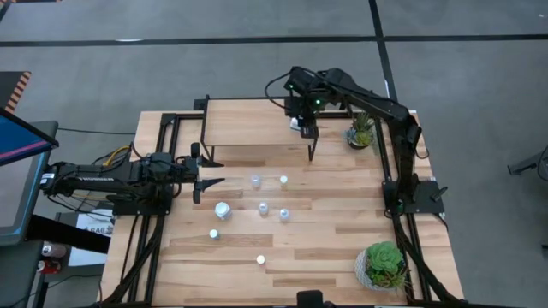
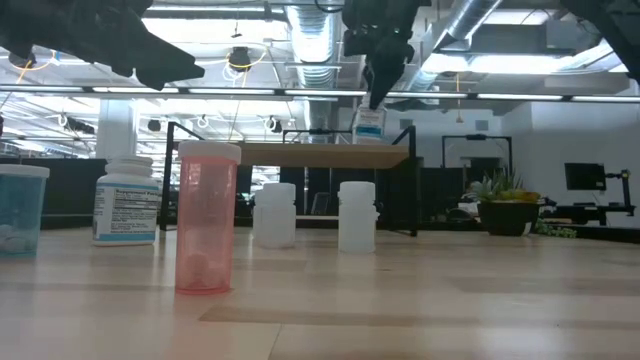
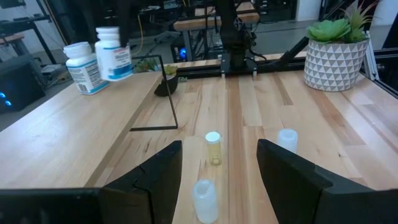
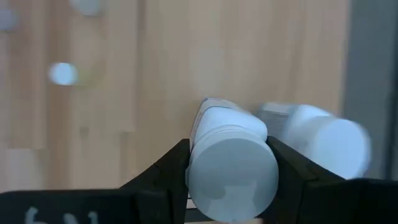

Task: Pick and place medicine bottles onto shelf by color
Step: Put the bottom big white pill bottle on the shelf aligned with the other big white pill bottle

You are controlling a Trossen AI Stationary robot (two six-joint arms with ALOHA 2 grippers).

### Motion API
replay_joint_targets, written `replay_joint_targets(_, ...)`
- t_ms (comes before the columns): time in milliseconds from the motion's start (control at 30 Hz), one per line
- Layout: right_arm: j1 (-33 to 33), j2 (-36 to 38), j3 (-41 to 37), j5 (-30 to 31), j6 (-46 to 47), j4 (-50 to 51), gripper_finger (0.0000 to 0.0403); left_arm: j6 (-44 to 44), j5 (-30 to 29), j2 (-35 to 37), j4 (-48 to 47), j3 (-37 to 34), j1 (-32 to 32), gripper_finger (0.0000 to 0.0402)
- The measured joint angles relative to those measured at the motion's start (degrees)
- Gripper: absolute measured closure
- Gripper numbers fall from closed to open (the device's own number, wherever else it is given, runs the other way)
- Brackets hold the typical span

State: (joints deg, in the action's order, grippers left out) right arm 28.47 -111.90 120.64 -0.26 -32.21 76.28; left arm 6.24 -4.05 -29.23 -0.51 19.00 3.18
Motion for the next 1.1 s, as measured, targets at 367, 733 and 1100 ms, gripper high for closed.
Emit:
replay_joint_targets(367, 0.4, -2.3, 0.0, -0.9, -0.4, -0.5, 0.0229, 0.0, 0.0, 0.0, 0.0, 0.0, 0.0, 0.0205)
replay_joint_targets(733, 0.2, -2.7, 0.1, 1.7, -0.8, -1.5, 0.0186, 0.0, 0.0, 0.0, 0.0, 0.0, 0.0, 0.0205)
replay_joint_targets(1100, 0.2, -2.8, 1.9, 1.9, -0.4, -1.9, 0.0158, 0.0, 0.0, 0.0, 0.0, 0.0, 0.0, 0.0205)
